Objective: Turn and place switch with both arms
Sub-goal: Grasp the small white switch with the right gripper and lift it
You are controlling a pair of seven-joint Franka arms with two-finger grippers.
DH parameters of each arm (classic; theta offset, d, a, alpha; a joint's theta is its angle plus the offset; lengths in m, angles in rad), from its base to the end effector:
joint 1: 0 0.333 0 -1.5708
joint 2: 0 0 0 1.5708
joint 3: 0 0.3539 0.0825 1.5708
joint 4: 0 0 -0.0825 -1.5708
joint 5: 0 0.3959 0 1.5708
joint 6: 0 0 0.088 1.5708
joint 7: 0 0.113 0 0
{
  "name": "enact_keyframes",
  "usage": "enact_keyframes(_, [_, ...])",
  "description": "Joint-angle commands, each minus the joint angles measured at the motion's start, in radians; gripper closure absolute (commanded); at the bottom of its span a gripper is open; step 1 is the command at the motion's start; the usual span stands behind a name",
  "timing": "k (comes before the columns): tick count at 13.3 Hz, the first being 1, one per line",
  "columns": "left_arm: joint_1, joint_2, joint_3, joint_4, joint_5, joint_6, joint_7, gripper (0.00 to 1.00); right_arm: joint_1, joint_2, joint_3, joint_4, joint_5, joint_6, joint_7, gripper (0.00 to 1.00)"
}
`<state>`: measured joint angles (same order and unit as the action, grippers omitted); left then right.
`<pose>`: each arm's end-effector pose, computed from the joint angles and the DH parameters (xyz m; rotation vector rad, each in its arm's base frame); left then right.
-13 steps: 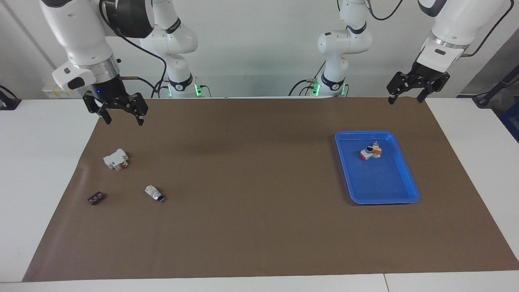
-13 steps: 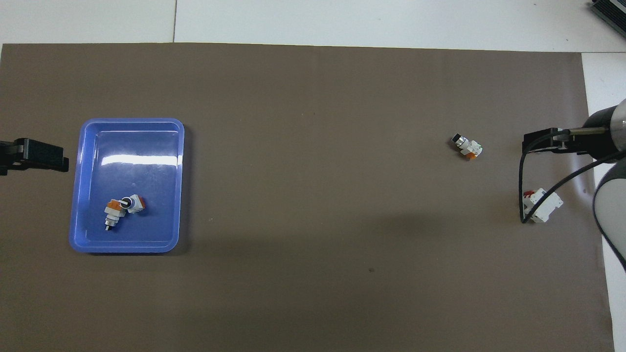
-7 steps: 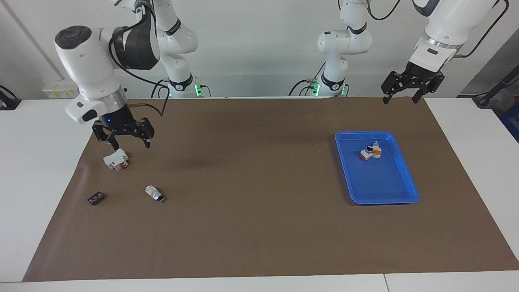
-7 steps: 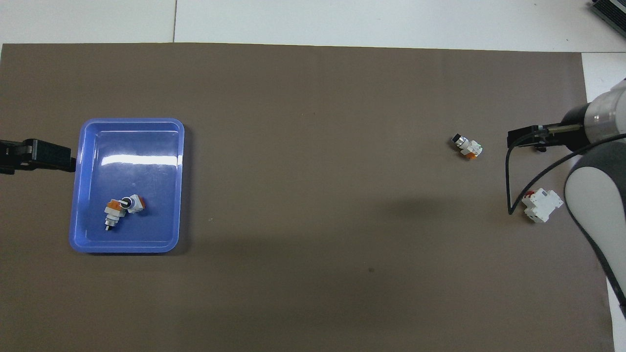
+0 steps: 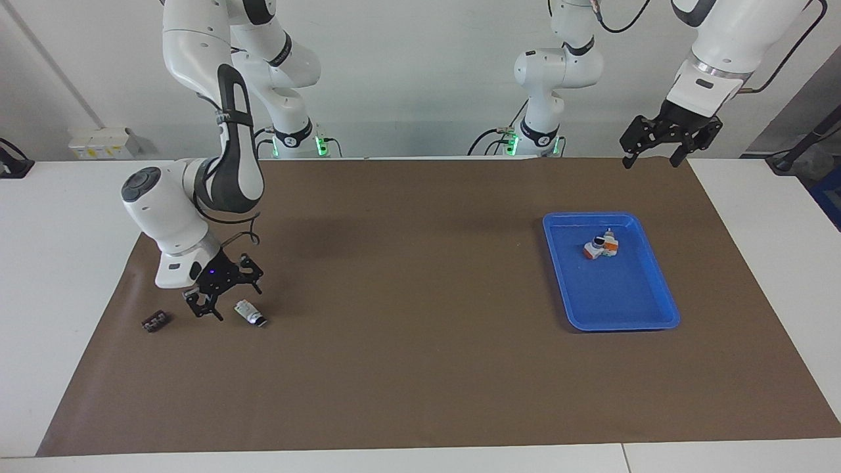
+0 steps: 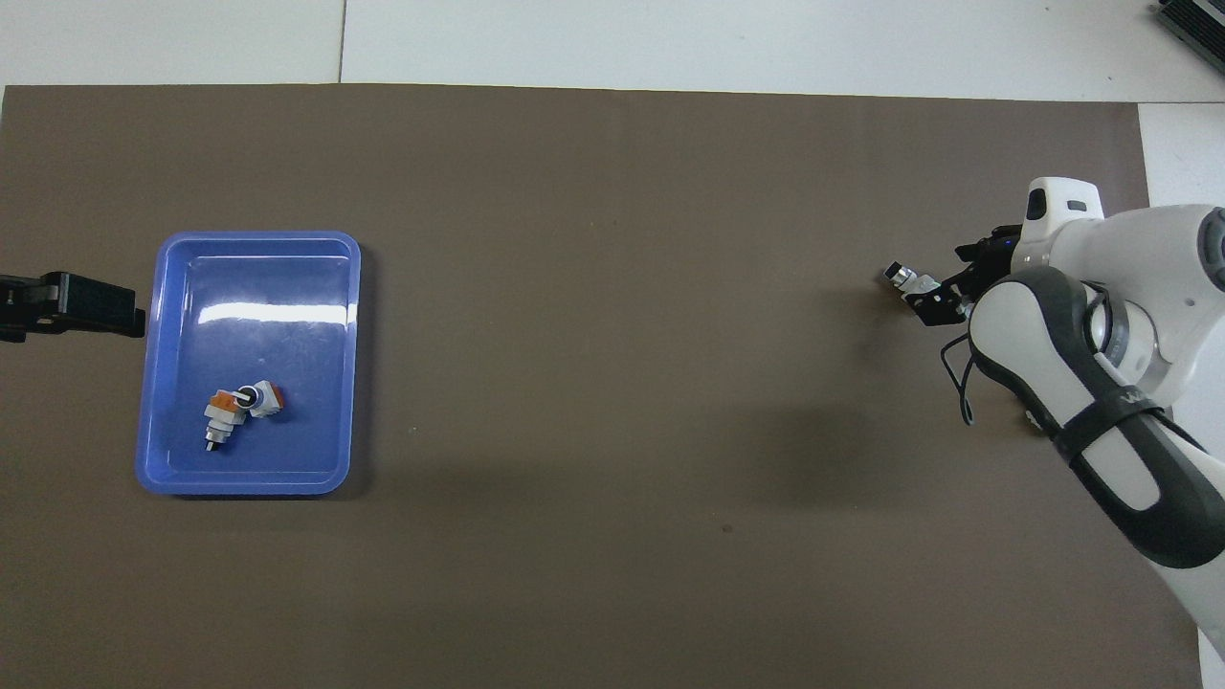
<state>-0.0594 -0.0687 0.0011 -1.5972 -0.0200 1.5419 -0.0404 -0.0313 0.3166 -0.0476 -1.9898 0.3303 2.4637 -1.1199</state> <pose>0.5385 -0.0337 0.6791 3.1207 -0.0290 0.0193 0.6404 -0.0482 0.3416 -2.7908 -1.1845 -0.3804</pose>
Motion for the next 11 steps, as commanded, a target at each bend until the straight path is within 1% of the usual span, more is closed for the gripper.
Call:
enact_keyframes(1, [0.003, -0.023, 0.008, -0.026, 0.000, 0.015, 0.007, 0.00, -0.029, 0.013, 0.009, -0.032, 0.032, 0.035, -0.126, 0.00])
enact_keyframes(3, [0.003, -0.025, 0.008, -0.027, 0.000, -0.003, 0.005, 0.00, -0.029, 0.013, 0.009, -0.053, 0.058, 0.035, -0.132, 0.00])
enact_keyframes(6, [-0.005, -0.031, 0.005, -0.029, 0.000, -0.023, 0.005, 0.00, -0.013, 0.021, 0.009, -0.057, 0.070, 0.067, -0.120, 0.05])
enact_keyframes(8, [0.001, -0.029, 0.005, -0.029, 0.000, -0.022, 0.004, 0.00, -0.015, 0.036, 0.009, -0.053, 0.070, 0.074, -0.124, 0.15])
enact_keyframes(9, [0.000, -0.031, 0.007, -0.027, 0.000, -0.023, 0.005, 0.00, -0.013, 0.036, 0.009, -0.052, 0.070, 0.075, -0.121, 0.22])
enact_keyframes(10, [0.001, -0.031, 0.007, -0.029, 0.000, -0.023, 0.005, 0.00, -0.010, 0.038, 0.009, -0.052, 0.070, 0.090, -0.118, 0.23])
enact_keyframes(11, [0.003, -0.031, 0.008, -0.029, 0.000, -0.023, 0.005, 0.00, -0.009, 0.042, 0.009, -0.052, 0.070, 0.100, -0.118, 0.37])
